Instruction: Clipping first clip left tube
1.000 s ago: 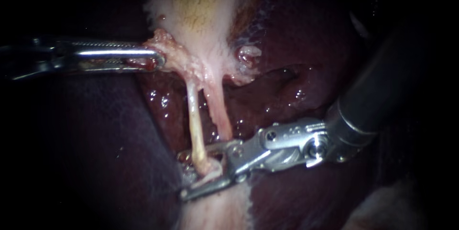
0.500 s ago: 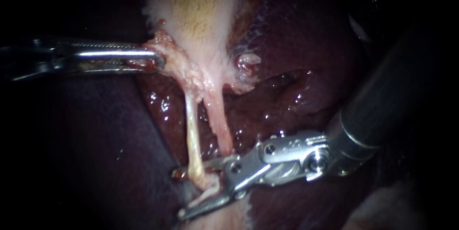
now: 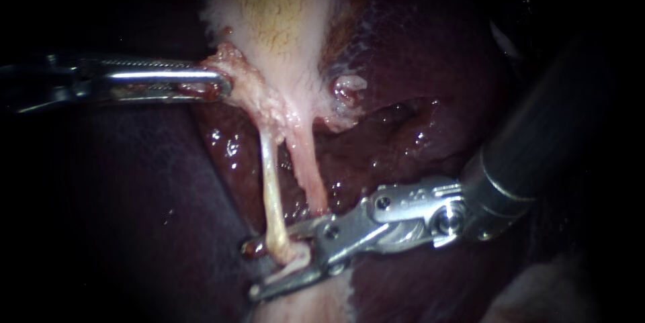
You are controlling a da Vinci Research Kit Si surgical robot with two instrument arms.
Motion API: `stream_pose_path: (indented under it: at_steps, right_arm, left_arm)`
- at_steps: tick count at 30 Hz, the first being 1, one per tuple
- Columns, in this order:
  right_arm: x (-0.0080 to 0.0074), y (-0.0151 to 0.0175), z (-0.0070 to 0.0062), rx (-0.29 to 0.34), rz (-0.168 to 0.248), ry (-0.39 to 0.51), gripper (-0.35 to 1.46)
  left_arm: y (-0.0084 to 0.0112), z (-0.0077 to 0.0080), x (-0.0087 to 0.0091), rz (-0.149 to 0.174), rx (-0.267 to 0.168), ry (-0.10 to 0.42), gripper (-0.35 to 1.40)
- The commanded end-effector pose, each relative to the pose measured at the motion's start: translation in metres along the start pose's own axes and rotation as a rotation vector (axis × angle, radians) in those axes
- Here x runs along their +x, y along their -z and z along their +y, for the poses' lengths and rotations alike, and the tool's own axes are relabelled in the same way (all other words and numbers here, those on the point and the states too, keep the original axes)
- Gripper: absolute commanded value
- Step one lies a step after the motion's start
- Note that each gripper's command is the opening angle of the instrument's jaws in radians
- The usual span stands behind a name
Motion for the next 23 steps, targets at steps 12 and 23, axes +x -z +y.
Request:
stream_pose_path:
  at_steps: [12,23]
  right_arm:
    - [0.0005,0.0012,0.0002,-0.010,-0.029,-0.061,-0.35]
    - [0.0000,0.0015,0.0006,-0.011,-0.036,-0.066,-0.35]
  left_arm:
    - [0.0000,-0.0001,0.0000,0.000,0.000,0.000,-0.35]
    - [0.0000,-0.0002,-0.0001,0.000,-0.001,0.000,-0.35]
